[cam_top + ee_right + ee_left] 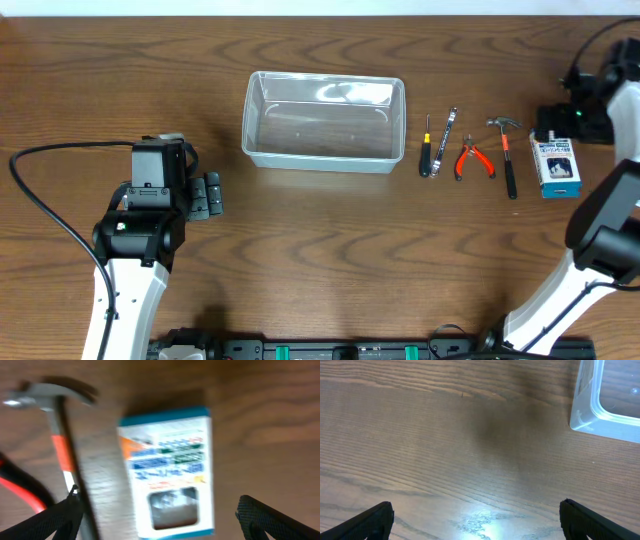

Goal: Pack container
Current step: 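Grasp the blue box with the right gripper and lift it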

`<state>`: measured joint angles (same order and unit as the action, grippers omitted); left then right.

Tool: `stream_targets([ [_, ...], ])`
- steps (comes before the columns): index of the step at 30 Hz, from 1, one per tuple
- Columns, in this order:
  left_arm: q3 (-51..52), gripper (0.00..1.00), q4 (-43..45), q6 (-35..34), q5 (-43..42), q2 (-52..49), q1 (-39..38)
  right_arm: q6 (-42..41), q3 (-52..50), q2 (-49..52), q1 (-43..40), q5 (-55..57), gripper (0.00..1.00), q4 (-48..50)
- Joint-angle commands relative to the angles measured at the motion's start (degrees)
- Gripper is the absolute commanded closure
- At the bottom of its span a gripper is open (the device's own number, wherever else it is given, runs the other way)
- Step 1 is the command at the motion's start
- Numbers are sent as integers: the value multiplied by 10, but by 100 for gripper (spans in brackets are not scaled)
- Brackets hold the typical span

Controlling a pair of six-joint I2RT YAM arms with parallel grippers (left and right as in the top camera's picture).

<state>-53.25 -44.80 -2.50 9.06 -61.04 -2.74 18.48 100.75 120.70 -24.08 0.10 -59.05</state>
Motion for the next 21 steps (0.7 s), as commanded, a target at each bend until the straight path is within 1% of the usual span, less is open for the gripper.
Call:
stream_targets([
  [1,-9,2,-2,10,6,-1,-2,30,-2,3,-23,5,1,-1],
  [6,-9,2,-2,10,6,-1,-2,35,-5,13,-29,5,1,-2],
  [13,-9,2,-2,10,6,-1,-2,34,-16,46,-12,6,1,4],
  [18,-9,2,-2,10,6,-1,-2,-1,-16,81,-11,13,1,7],
  [21,-9,2,-2,10,6,-1,-2,-10,-16,96,-10,14,7,7],
])
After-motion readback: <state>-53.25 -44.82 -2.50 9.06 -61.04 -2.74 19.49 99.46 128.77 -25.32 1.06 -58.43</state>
